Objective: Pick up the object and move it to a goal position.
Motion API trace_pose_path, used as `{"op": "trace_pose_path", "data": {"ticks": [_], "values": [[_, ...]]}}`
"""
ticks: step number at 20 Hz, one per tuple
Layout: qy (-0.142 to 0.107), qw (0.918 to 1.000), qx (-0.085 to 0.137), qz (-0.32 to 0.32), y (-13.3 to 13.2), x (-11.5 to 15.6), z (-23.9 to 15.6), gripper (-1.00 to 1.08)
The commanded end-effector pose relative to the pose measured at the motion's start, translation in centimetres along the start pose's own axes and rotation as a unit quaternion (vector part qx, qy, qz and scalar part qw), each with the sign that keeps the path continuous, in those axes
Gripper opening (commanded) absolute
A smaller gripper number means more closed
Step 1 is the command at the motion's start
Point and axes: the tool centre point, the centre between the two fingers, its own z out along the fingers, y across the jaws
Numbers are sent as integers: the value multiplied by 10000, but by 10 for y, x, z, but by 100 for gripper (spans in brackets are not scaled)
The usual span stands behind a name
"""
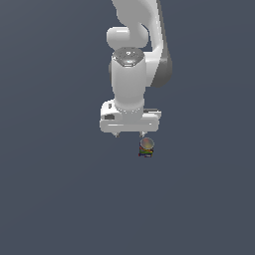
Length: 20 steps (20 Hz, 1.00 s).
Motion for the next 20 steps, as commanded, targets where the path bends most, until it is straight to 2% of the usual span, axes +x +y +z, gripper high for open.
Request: {"op": "trace_pose_path", "data": {"ticks": [1, 10, 20], "values": [[0, 10000, 0, 0, 0, 0, 0, 100], [-195, 9997, 57, -125, -11, -11, 26, 100], [-200, 9998, 36, -9, -20, -13, 33, 100]]}}
